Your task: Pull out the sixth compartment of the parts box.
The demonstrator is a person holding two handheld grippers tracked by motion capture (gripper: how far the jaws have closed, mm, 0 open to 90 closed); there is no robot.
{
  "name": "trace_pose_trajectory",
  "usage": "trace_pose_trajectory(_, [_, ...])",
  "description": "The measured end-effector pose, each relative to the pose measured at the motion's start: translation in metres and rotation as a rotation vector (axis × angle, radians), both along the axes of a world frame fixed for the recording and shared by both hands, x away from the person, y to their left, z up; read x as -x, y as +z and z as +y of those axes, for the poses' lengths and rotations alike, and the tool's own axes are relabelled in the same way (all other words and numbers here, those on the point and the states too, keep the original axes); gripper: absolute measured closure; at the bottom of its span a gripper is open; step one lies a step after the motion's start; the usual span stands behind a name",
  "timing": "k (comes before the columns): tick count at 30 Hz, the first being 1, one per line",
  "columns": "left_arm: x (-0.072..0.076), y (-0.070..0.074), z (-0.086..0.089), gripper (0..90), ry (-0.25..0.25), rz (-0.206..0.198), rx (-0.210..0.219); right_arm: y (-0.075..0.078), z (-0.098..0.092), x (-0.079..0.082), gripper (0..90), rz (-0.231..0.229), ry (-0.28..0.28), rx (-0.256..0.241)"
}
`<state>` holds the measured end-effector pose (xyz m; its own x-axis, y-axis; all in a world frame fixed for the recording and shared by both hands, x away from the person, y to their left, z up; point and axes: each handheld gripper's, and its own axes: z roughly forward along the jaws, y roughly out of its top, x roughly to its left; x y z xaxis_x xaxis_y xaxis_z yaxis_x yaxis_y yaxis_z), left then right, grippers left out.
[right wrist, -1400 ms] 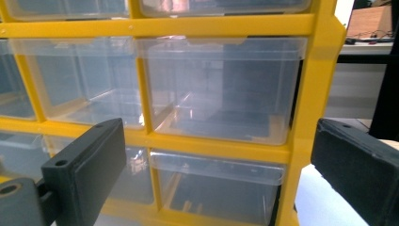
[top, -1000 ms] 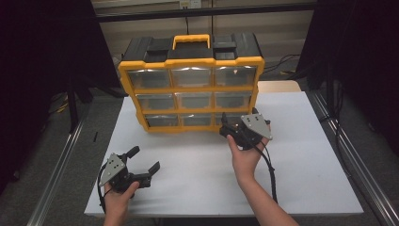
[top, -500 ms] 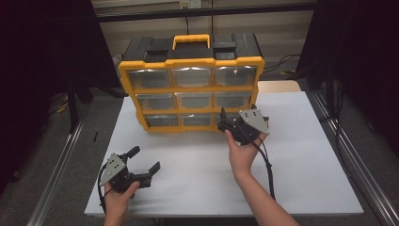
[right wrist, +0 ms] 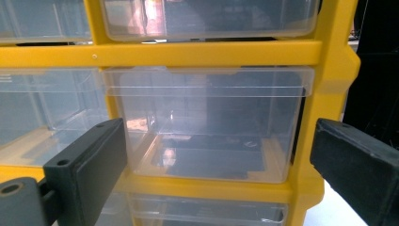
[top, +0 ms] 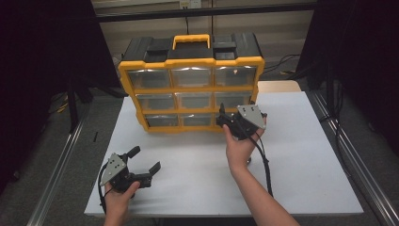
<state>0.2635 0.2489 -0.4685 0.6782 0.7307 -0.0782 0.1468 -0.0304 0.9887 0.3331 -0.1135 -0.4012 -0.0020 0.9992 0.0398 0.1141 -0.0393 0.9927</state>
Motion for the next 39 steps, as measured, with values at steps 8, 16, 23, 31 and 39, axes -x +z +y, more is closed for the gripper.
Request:
trace_pose_trajectory(8, [0.000, 0.000, 0.002, 2.2, -0.015, -0.003, -0.032, 0.006, 0.003, -0.004, 4.1, 0.003, -0.004, 0.010])
trace_pose_trajectory(16, [-0.001, 0.000, 0.004, 2.3, -0.013, -0.005, -0.058, 0.009, 0.004, -0.007, 4.1, -0.002, -0.014, 0.106])
trace_pose_trajectory(23, [-0.001, 0.000, 0.002, 2.3, -0.010, -0.004, -0.035, 0.011, 0.006, -0.006, 4.3, -0.022, -0.013, 0.237])
trace_pose_trajectory(31, [-0.002, -0.001, 0.002, 2.2, -0.009, -0.006, -0.038, 0.012, 0.009, -0.007, 8.4, -0.039, -0.017, 0.404])
trace_pose_trajectory(39, [-0.001, -0.001, 0.000, 2.2, 0.007, 0.002, 0.003, 0.011, 0.011, -0.006, 12.9, -0.057, 0.007, 0.546])
